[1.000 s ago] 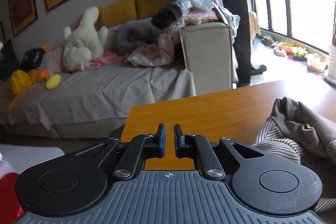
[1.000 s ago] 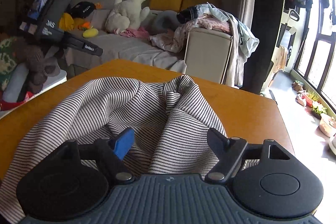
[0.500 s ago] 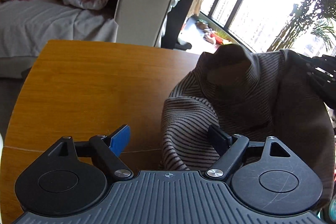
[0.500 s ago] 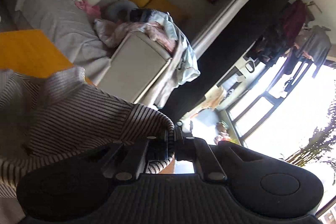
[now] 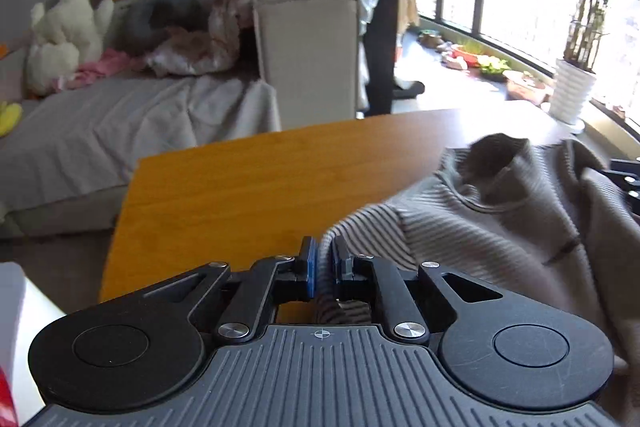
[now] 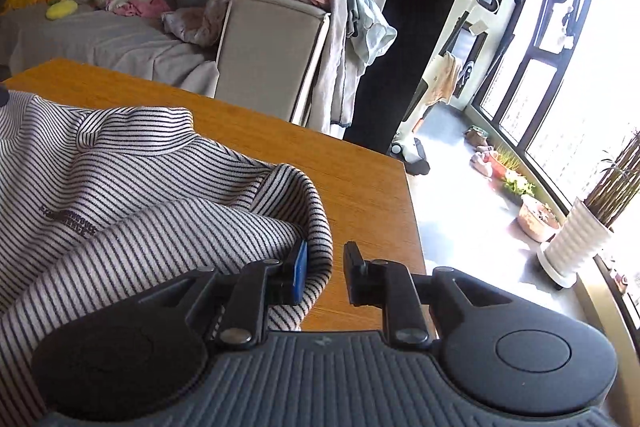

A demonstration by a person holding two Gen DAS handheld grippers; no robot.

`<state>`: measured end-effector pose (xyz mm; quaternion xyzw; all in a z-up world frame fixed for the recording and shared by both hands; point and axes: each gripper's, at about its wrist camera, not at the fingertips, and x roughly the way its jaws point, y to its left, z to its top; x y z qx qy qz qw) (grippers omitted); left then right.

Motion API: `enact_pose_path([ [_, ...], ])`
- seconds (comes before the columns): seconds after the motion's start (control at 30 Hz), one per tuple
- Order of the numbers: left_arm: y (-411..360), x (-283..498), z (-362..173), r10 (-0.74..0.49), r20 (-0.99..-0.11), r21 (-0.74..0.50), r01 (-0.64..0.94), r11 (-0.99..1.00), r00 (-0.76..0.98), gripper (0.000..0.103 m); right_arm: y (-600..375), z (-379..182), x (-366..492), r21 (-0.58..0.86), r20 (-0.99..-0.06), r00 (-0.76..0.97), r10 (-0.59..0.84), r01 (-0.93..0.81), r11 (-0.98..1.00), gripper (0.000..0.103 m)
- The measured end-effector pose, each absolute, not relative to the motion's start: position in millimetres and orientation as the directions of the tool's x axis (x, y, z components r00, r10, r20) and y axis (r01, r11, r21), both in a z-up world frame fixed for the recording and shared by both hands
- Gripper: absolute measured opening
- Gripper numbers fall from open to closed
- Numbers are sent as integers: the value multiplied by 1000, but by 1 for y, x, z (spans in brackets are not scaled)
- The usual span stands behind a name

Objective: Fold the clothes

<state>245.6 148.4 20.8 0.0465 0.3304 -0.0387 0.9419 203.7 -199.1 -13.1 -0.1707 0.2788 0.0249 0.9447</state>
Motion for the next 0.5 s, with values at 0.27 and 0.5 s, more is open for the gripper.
enact_pose_path([
  [0.27, 180, 252, 43, -118, -622, -123, 52, 991, 774, 47, -220, 31, 120, -55, -525, 834, 169, -231, 971, 56],
  [0.5, 112, 183, 33, -398, -580, -302, 267, 915, 711, 87, -178, 51, 129, -207, -450, 869, 205, -325, 923, 50],
])
